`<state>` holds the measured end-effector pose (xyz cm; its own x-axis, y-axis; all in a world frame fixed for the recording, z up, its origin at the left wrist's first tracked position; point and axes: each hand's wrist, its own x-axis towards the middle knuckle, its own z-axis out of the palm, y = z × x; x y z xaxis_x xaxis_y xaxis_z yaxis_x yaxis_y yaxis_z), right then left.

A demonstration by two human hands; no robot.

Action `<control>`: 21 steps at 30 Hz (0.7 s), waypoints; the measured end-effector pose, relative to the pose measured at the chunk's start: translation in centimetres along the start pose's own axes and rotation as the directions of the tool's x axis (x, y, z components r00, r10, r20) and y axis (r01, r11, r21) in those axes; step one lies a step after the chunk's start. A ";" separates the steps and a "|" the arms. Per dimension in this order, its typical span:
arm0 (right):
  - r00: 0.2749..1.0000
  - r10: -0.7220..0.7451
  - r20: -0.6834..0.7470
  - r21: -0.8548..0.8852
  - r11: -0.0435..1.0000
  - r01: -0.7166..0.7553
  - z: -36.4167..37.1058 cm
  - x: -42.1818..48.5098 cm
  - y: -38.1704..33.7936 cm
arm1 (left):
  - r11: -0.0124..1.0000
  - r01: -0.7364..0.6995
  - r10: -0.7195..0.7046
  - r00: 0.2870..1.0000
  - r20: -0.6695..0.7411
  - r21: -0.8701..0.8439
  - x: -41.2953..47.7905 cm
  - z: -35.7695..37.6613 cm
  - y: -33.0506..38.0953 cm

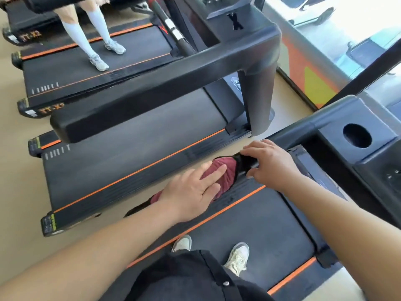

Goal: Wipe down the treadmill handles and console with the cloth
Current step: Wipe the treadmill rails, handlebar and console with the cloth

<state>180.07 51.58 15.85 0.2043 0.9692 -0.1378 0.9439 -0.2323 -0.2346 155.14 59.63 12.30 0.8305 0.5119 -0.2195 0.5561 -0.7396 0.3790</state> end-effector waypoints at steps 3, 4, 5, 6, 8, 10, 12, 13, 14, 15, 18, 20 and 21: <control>0.996 -0.051 -0.072 0.067 0.996 0.056 0.7 0.3 1.8 | 0.992 0.088 -0.086 0.996 0.024 -0.086 5.6 -0.4 2.9; 0.994 -0.063 -0.091 0.084 0.994 0.070 0.6 0.5 2.3 | 0.990 0.115 -0.114 0.993 0.023 -0.086 6.6 -0.4 3.5; 0.991 -0.077 -0.107 0.087 0.992 0.087 0.6 0.7 2.7 | 0.990 0.128 -0.128 0.992 0.012 -0.057 6.6 -0.2 3.9; 0.989 -0.090 -0.113 0.087 0.991 0.100 0.6 0.9 2.9 | 0.992 0.123 -0.123 0.992 -0.015 -0.002 5.9 0.3 4.1; 0.991 -0.093 -0.092 0.087 0.991 0.101 0.6 1.1 2.8 | 0.984 0.060 -0.045 0.995 -0.091 0.169 2.6 1.3 3.9; 0.994 -0.077 -0.078 0.102 0.991 0.085 0.6 1.1 2.8 | 0.945 -0.067 0.110 0.987 -0.116 0.319 -1.0 2.1 2.6; 0.995 -0.065 -0.078 0.116 0.991 0.074 0.6 1.0 2.8 | 0.922 -0.152 0.205 0.972 -0.115 0.357 -2.8 2.6 1.3; 0.995 -0.059 -0.083 0.120 0.990 0.069 0.7 1.1 2.8 | 0.921 -0.178 0.228 0.968 -0.107 0.347 -2.5 2.3 0.9; 0.994 -0.058 -0.092 0.123 0.990 0.069 0.7 1.1 2.8 | 0.931 -0.184 0.222 0.971 -0.090 0.315 -1.5 1.9 1.0; 0.992 -0.065 -0.104 0.128 0.989 0.079 0.8 1.1 2.8 | 0.949 -0.171 0.194 0.979 -0.063 0.265 -0.1 1.2 1.3; 0.989 -0.096 -0.116 0.126 0.986 0.110 0.5 1.4 2.6 | 1.000 0.017 -0.015 0.995 0.094 -0.016 5.5 -0.8 2.9; 0.990 -0.096 -0.101 0.112 0.988 0.107 0.3 1.4 2.3 | 0.978 0.163 -0.147 0.981 0.124 -0.128 7.4 -1.4 4.1; 0.991 -0.094 -0.100 0.104 0.989 0.104 0.2 1.5 2.3 | 0.973 0.196 -0.185 0.978 0.097 -0.123 7.4 -1.3 4.5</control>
<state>182.50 52.43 14.90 0.1399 0.9900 -0.0182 0.9279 -0.1374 -0.3465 163.72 60.62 13.56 0.7126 0.5947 -0.3723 0.6999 -0.5657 0.4361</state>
